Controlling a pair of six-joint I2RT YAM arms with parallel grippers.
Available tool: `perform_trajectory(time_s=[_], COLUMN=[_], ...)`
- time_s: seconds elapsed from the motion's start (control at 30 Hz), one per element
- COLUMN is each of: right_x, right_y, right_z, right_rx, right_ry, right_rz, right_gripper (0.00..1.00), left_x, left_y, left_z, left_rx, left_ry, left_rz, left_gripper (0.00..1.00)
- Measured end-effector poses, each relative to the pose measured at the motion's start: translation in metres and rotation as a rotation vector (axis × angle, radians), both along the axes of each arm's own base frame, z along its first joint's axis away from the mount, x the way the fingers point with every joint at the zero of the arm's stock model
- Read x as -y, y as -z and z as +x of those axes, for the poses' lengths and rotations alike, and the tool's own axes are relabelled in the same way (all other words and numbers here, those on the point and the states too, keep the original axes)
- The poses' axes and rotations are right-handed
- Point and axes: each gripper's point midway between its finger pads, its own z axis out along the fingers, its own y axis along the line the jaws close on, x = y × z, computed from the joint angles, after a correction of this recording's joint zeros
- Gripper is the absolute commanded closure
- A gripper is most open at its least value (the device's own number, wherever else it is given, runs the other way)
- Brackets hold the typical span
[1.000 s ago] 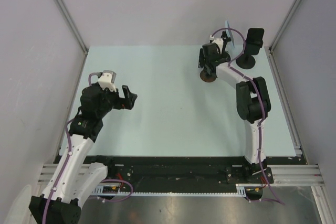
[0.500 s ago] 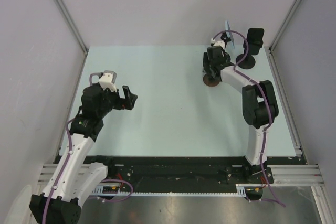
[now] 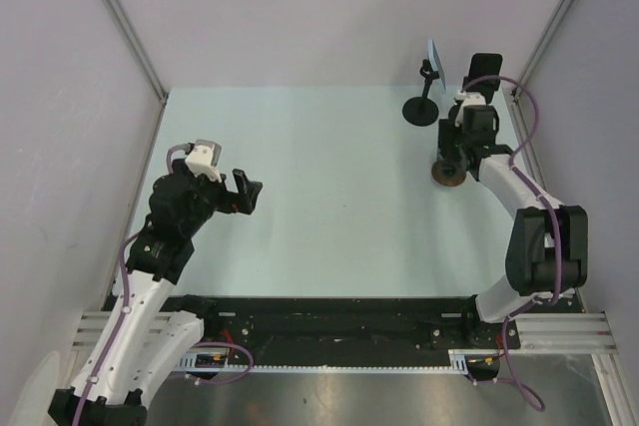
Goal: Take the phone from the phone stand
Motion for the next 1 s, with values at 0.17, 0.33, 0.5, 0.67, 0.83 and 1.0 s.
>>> perform_trajectory(time_s=[0.17,0.33,0.5,0.67,0.83,1.0], right_x=[0.050,0.081,0.129,0.159,0.156,0.152], right_y=[0.009,-0.004,-0.019,-0.017,-0.008,0.023], right_z=[-0.031,-0.046,-0.060,-0.071,-0.065,-0.060], right_rx=[-0.045,-0.040,-0.007,-0.004,-0.009,-0.073], right_ry=[0.047,0.055,0.129,0.165,0.115,0.080], right_rz=[-0.030,-0.032,-0.033,-0.012,0.012,0.053], right_gripper=[0.64,0.64,0.63,0.63,0.60,0.58], left_x=[0.003,0.005,0.006,0.006,0.004,0.004], left_y=[-0.005,-0.008,-0.011,-0.010,-0.008,-0.003], left_z=[-0.006,-0.010,-0.012,-0.012,-0.010,-0.008], left_rx=[0.030,0.047,0.060,0.058,0.053,0.040], left_ry=[0.005,0.007,0.008,0.004,-0.006,-0.009], left_rz=[0.020,0.034,0.038,0.041,0.054,0.060], left_gripper=[0.00,0.00,0.00,0.00,0.00,0.00])
